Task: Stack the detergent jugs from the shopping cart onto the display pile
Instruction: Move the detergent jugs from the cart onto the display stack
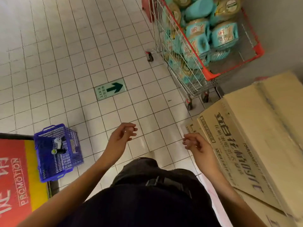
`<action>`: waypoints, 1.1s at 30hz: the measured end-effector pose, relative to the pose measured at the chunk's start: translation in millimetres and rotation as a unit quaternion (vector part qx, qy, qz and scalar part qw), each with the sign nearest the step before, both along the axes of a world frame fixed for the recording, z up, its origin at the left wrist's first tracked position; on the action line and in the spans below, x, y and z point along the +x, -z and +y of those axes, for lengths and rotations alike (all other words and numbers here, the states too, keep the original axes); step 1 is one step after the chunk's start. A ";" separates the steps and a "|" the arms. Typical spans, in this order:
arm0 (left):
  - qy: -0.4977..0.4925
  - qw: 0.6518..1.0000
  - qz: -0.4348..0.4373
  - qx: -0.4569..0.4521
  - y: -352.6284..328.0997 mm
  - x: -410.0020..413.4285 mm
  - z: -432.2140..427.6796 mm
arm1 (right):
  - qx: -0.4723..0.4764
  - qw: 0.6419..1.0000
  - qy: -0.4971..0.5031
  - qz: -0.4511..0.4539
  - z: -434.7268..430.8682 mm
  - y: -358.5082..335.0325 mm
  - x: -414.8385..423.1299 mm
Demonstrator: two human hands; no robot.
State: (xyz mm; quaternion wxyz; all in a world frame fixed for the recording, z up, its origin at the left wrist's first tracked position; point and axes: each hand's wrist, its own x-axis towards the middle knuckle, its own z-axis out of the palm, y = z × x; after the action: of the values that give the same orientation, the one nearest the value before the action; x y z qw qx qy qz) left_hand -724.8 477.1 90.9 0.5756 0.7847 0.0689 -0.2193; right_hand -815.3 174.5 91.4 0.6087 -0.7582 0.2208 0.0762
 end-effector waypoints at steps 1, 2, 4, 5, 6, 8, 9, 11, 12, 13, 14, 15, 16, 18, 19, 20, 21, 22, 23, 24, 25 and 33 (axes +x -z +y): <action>0.004 1.000 -0.004 -0.003 -2.2 15.7 -2.7 | 0.001 1.000 0.001 0.004 -1.1 -1.1 8.9; 0.008 1.000 -0.007 -0.010 -3.7 35.0 -6.6 | 0.000 1.000 0.002 0.009 -3.3 -2.2 20.5; 0.017 0.999 -0.016 -0.024 -7.9 73.3 -18.0 | 0.001 1.000 0.015 0.019 -10.8 -6.0 44.0; 0.023 0.999 -0.020 -0.032 -10.3 92.5 -25.3 | 0.005 1.000 0.022 0.022 -15.9 -8.3 57.1; 0.029 0.998 -0.028 -0.038 -13.2 108.8 -32.0 | 0.008 0.999 0.025 0.021 -20.5 -11.2 69.1; 0.039 0.997 -0.038 -0.047 -14.5 145.6 -46.7 | 0.009 0.999 0.029 0.021 -33.1 -11.5 101.2; 0.044 0.997 -0.042 -0.048 -13.8 163.2 -53.5 | 0.008 0.999 0.032 0.018 -39.4 -9.4 119.7; 0.052 0.997 -0.041 -0.044 -10.1 194.1 -64.8 | 0.011 0.999 0.036 0.018 -50.4 -3.2 157.4; 0.052 0.997 -0.038 -0.039 -7.1 211.1 -69.8 | 0.018 0.999 0.038 0.019 -57.4 0.4 180.2; 0.049 0.998 -0.034 -0.028 -4.6 226.8 -74.0 | 0.029 0.999 0.038 0.021 -63.3 2.9 202.5; 0.042 0.998 -0.031 -0.017 -3.1 242.3 -77.0 | 0.037 0.998 0.035 0.022 -69.5 5.2 225.2; 0.034 0.999 -0.024 -0.007 -1.4 257.9 -79.1 | 0.046 0.998 0.029 0.025 -75.4 6.7 249.7; 0.027 0.999 -0.018 0.000 -1.2 269.3 -79.3 | 0.048 0.998 0.024 0.028 -79.3 6.3 270.4; 0.017 1.000 -0.013 0.006 -2.3 297.6 -82.5 | 0.049 0.998 0.008 0.033 -90.0 6.9 319.0; 0.012 1.000 -0.011 0.007 -3.6 312.1 -84.5 | 0.045 0.999 -0.006 0.027 -94.5 6.9 343.5; 0.007 1.000 -0.005 0.009 -4.8 327.5 -86.4 | 0.039 0.999 -0.019 0.017 -98.8 6.2 368.0; 0.002 1.000 -0.001 0.011 -6.3 339.9 -87.7 | 0.034 0.999 -0.027 0.004 -101.5 4.5 388.3; -0.002 1.000 0.002 0.011 -6.8 356.2 -89.6 | 0.033 0.999 -0.026 -0.006 -105.0 2.1 411.0; -0.004 1.000 0.003 0.012 -6.8 373.4 -92.4 | 0.034 0.999 -0.020 -0.012 -108.2 -0.6 432.5; -0.003 1.000 0.004 0.012 -5.2 393.1 -95.5 | 0.036 0.999 -0.013 -0.015 -111.9 -2.1 454.1; 0.001 1.000 0.006 0.015 -3.2 412.8 -99.2 | 0.039 0.999 -0.008 -0.014 -114.9 -2.6 473.3; 0.109 0.994 0.011 0.013 10.8 581.4 -153.0 | 0.044 0.997 0.058 0.029 -136.2 6.0 585.4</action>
State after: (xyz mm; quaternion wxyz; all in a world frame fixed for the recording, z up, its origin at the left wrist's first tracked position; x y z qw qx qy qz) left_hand -143.4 324.0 80.1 0.5377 0.7923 -0.0079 -0.2882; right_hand -229.9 38.2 85.4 0.6385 -0.7137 0.2787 0.0726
